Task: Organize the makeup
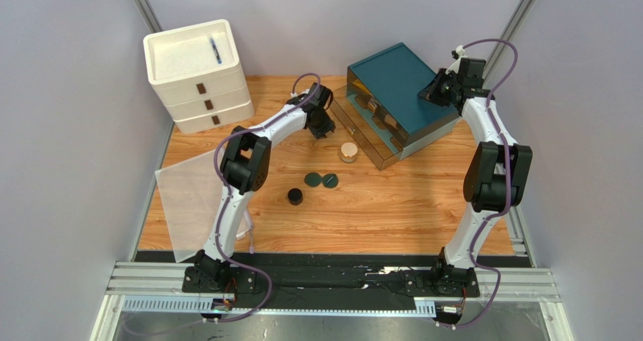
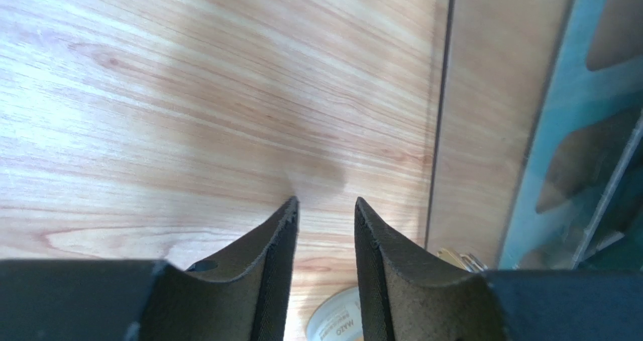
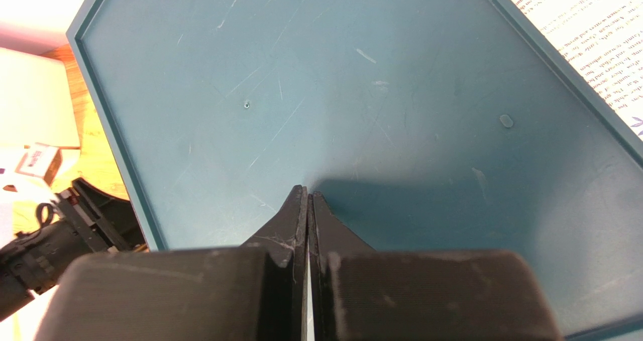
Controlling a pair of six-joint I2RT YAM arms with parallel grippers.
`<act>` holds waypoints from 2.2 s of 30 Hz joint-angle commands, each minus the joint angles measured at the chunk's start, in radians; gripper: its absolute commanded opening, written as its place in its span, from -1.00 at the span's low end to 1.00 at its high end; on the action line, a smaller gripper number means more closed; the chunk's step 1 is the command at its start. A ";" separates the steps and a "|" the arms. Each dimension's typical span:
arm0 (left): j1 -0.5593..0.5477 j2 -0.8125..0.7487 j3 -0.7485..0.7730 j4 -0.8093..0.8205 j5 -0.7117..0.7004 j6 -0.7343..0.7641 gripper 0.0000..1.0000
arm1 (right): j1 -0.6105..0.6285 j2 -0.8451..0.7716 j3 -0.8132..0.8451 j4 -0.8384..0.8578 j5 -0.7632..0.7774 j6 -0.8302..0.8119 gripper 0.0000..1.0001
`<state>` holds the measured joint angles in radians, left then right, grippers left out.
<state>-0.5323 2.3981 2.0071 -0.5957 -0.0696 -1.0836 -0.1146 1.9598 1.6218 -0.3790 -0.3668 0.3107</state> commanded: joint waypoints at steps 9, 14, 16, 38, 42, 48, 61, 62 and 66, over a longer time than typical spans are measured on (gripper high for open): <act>-0.015 -0.105 0.015 0.089 0.021 0.209 -0.08 | 0.012 0.188 -0.140 -0.367 0.146 -0.064 -1.00; -0.015 -0.158 0.015 0.062 0.019 0.406 0.15 | 0.012 0.185 -0.142 -0.367 0.143 -0.064 -1.00; -0.015 -0.194 0.001 0.037 0.022 0.470 0.20 | 0.012 0.182 -0.145 -0.367 0.146 -0.067 -1.00; -0.024 -0.735 -0.746 -0.193 0.122 0.705 0.26 | 0.013 0.180 -0.157 -0.359 0.137 -0.061 -1.00; -0.049 -0.751 -0.809 -0.199 0.128 0.679 0.26 | 0.018 0.179 -0.163 -0.356 0.135 -0.058 -1.00; -0.084 -0.725 -0.860 -0.165 0.131 0.651 0.26 | 0.023 0.175 -0.165 -0.353 0.132 -0.055 -1.00; -0.098 -0.564 -0.798 -0.135 0.125 0.651 0.10 | 0.023 0.169 -0.172 -0.351 0.131 -0.058 -1.00; -0.097 -0.559 -0.800 -0.128 0.132 0.653 0.02 | 0.023 0.171 -0.168 -0.351 0.131 -0.056 -1.00; -0.097 -0.557 -0.826 -0.095 0.152 0.643 -0.65 | 0.023 0.172 -0.158 -0.357 0.132 -0.061 -1.00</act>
<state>-0.6270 1.8248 1.1797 -0.7364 0.0532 -0.4290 -0.1146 1.9491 1.5970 -0.3492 -0.3687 0.3145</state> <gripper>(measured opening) 0.555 0.003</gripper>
